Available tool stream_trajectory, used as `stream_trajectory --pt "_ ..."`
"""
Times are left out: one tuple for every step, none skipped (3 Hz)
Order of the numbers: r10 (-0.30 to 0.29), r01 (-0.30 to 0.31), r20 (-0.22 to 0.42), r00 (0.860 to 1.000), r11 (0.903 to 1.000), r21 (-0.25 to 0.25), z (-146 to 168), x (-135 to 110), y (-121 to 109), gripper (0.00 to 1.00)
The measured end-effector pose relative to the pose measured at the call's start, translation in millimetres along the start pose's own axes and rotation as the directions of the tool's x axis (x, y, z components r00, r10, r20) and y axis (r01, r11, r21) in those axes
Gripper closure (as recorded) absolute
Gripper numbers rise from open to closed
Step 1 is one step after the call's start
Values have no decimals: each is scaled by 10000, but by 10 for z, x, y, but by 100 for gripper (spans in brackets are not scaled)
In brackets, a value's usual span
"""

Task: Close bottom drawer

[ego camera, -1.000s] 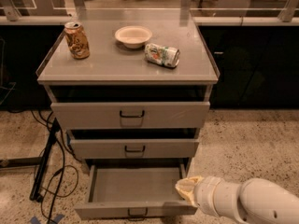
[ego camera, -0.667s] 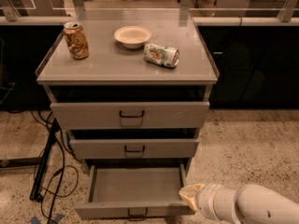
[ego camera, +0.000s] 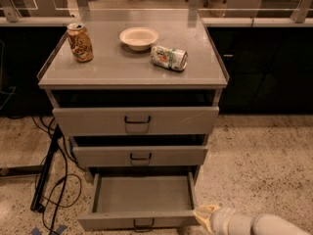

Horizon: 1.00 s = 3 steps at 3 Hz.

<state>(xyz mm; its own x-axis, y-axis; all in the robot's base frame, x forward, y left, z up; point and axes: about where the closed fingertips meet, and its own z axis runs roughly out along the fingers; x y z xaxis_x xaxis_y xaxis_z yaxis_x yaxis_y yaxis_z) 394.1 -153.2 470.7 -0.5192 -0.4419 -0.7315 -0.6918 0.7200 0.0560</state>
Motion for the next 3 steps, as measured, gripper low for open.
stream_trajectory --pt "-294 310 356 9989 9985 -449 494 297 83 100" --pt "-394 406 255 9989 9979 -496 552 303 138 100" --pt "-422 417 -69 9991 9974 -594 856 478 133 100"
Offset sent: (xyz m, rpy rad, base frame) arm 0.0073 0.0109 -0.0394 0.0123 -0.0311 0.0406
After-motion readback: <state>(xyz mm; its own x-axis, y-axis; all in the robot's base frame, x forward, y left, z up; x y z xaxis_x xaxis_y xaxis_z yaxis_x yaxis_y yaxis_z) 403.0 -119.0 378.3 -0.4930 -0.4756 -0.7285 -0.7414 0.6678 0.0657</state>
